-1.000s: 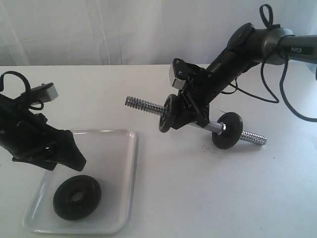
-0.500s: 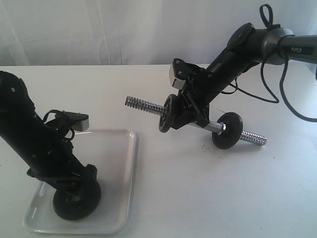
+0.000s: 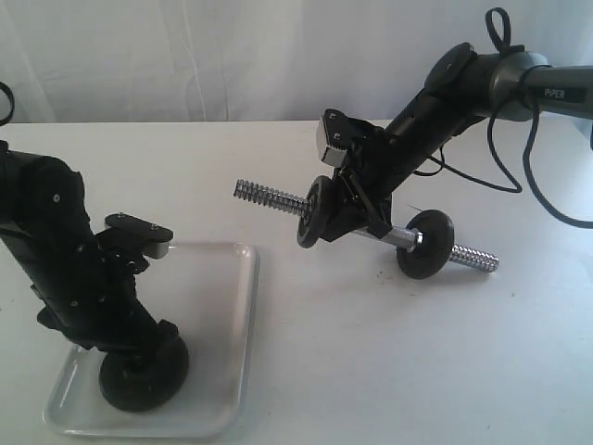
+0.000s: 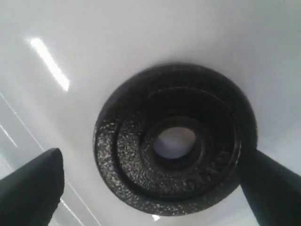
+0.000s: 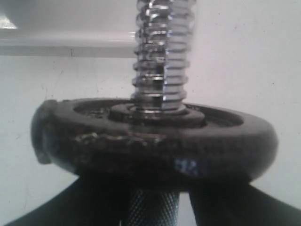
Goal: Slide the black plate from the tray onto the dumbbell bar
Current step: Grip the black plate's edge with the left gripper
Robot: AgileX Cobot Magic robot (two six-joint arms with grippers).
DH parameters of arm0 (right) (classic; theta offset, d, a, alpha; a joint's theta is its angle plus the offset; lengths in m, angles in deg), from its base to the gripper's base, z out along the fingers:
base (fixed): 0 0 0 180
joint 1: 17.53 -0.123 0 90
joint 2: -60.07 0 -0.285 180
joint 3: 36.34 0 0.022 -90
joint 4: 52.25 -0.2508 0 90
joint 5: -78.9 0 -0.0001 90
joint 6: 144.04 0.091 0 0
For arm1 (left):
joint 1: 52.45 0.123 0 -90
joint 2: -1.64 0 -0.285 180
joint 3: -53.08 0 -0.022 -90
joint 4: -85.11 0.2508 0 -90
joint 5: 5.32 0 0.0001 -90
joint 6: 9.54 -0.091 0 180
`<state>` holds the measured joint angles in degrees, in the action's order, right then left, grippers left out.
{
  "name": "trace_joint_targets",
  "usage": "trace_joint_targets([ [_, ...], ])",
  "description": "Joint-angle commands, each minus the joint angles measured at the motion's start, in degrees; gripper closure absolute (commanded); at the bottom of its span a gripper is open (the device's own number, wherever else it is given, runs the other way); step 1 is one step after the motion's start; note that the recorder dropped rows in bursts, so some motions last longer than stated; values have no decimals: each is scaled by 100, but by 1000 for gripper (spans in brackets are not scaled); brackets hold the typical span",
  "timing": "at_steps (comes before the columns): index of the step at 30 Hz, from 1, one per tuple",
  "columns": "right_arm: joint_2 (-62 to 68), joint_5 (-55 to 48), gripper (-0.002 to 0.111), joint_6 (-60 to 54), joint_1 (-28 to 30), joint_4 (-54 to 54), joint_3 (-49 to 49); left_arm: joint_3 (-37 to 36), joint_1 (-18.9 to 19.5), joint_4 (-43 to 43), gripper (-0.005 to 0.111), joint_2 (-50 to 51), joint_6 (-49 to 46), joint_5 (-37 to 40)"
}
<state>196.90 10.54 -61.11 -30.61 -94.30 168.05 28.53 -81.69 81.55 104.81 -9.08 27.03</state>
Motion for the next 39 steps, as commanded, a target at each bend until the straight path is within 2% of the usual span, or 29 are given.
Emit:
trace_joint_targets([
  [1,-214,-160,108,2,45,-329,94,7,-220,91,2,0,192,20],
  [4,-214,-160,108,2,45,-329,94,7,-352,80,2,0,260,-8],
  [26,-214,-160,108,2,45,-329,94,-5,-341,-60,2,364,246,-267],
  [39,-214,-160,108,2,45,-329,94,-5,-341,67,2,660,211,-6],
])
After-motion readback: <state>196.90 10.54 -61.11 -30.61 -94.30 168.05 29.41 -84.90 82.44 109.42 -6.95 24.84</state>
